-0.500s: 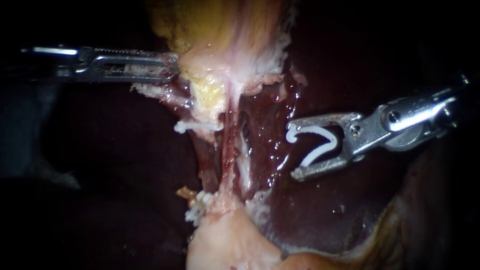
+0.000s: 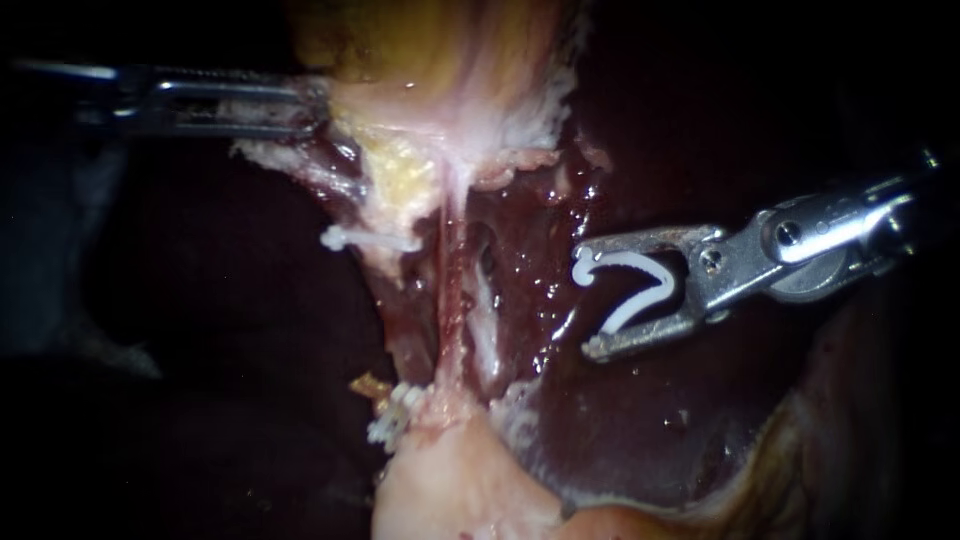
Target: Clipping first clip right tube
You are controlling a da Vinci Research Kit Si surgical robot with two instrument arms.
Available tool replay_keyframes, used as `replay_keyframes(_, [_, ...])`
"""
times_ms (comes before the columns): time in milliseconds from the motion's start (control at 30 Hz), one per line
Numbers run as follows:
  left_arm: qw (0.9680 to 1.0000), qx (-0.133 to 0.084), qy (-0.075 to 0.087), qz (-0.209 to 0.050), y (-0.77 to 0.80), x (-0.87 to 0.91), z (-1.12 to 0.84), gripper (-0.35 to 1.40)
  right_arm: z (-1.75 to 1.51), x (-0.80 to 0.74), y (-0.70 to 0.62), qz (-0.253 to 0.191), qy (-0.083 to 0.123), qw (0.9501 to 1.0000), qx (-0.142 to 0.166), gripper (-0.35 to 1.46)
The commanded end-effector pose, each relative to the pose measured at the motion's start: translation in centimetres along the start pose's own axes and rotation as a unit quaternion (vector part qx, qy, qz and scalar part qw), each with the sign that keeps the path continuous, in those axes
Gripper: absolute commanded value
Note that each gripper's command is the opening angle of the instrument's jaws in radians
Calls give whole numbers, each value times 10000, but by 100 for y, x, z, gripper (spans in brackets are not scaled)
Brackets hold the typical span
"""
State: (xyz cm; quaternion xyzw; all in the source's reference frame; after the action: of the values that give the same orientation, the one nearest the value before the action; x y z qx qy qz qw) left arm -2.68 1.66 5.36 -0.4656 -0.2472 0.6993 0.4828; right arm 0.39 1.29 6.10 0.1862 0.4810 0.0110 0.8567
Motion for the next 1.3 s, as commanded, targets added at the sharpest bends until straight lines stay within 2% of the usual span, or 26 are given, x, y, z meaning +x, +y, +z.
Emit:
replay_keyframes(33, [10000,-10,60,-53,2,6,-7,-35,0,0,0,-1,0,10000,1,50])
replay_keyframes(200, [9998,19,215,-22,7,28,-34,-35,-1,0,0,-1,0,10000,1,50])
replay_keyframes(333, [9997,37,253,-21,11,33,-44,-35,-1,0,-1,-1,0,10000,2,50])
replay_keyframes(467, [9997,47,258,-25,14,33,-45,-35,0,0,-1,0,0,10000,1,50])
replay_keyframes(767, [9996,71,272,-21,17,28,-42,-35,8,9,-3,550,47,9985,-14,50])
replay_keyframes(1100, [9995,103,289,-21,21,26,-40,-35,30,13,-4,1022,256,9944,82,49])
replay_keyframes(1300, [9996,91,284,-21,21,26,-39,-35,48,13,-4,1323,460,9897,287,47])
